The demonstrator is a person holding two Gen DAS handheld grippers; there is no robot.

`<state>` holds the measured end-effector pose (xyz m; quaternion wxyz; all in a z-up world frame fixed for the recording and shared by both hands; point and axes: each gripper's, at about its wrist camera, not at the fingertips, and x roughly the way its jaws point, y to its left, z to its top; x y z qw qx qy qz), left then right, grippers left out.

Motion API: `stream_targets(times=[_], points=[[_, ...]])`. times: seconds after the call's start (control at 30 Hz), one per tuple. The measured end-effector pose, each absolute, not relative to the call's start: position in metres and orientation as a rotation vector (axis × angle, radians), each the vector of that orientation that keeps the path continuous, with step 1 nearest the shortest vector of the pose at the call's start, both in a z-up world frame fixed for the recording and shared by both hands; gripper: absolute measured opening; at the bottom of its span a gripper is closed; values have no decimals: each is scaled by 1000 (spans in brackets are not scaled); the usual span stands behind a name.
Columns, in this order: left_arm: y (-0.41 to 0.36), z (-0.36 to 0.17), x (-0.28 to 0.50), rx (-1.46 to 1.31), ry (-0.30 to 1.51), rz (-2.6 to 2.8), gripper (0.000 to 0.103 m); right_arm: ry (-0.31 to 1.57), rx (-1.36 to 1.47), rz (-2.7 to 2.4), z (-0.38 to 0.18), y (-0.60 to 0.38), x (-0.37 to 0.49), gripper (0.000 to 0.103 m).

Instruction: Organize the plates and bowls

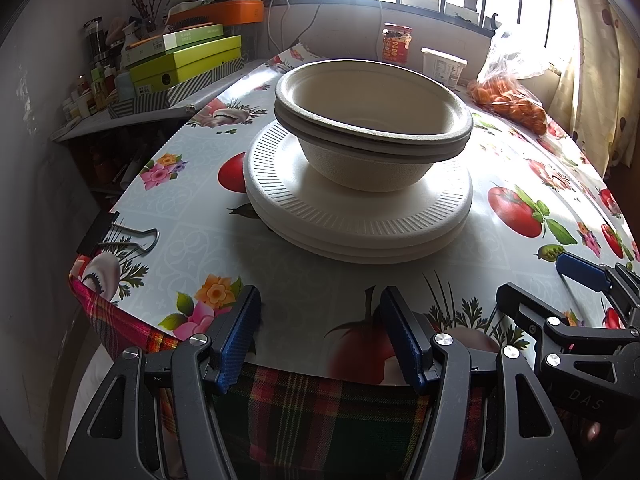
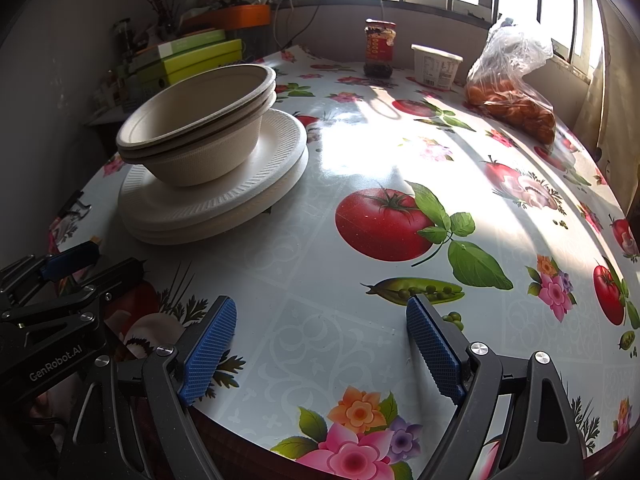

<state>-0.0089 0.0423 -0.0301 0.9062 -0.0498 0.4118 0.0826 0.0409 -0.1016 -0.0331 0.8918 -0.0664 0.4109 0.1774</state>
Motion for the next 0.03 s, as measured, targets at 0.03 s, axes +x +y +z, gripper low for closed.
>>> stream_targets(times=[0.03], points=[[43,-30,-9,-103,850,170,63,853,-138,368,-33,-102,41,88]])
